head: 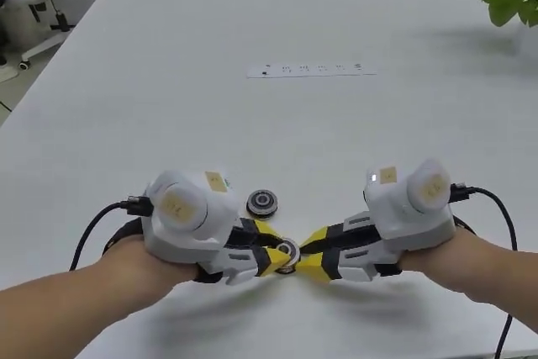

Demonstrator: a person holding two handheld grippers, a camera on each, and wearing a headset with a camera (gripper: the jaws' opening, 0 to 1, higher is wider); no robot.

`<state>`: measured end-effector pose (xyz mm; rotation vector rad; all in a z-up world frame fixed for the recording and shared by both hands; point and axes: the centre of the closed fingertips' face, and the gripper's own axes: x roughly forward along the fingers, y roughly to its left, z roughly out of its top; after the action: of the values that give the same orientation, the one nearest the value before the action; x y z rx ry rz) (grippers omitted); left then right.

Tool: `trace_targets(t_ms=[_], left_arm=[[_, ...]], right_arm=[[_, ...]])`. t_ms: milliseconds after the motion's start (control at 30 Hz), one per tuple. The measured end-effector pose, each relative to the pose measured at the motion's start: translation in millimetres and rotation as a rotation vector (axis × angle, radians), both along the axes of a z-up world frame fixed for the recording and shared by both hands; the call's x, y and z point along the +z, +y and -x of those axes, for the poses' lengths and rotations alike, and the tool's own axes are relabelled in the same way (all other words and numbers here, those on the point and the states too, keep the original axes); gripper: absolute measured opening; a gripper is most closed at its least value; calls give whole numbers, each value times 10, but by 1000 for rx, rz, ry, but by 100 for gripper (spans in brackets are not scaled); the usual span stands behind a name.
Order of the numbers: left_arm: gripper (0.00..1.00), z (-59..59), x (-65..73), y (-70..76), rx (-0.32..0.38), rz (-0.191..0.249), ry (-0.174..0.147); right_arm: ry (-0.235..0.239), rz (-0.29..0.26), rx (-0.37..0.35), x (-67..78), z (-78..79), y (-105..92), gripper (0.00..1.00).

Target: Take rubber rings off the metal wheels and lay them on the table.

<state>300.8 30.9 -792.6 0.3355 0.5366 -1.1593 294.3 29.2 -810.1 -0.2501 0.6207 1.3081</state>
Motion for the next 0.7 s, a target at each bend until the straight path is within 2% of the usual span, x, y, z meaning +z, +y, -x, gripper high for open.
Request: trace_targets(t_ms=[133,167,200,233,367,400,467,500,600,700], left_arm=[[13,-2,-1,4,7,-2,-3],[13,-6,-2,8,8,-5,-6],[13,-6,-2,9,8,-6,-7],[13,-6,-2,8,9,-5,-6],[13,-5,-3,10,11,-13,-13],[13,-5,-4,11,10,-16,-17],[13,-3,-5,17,-12,-33,-38],[13,3,-5,17,-10,-32,-36],[12,1,-6,26,-7,-29,-29],[12,3,-6,30,-4,-29,-29]], right_arm=[[9,4,-3,0,-7,-1,10],[21,6,-9,-2,-2,-11,7],[25,15,-17,-14,-9,-32,0],[32,0,-24,-1,-12,-17,0],[38,6,-33,3,-10,-25,0],[51,1,-45,5,-11,-28,0],[135,-42,-101,13,-20,-30,0],[163,-68,-114,31,-33,-34,0],[175,-78,-140,45,-70,-73,0],[215,-121,-191,93,-116,-94,0]])
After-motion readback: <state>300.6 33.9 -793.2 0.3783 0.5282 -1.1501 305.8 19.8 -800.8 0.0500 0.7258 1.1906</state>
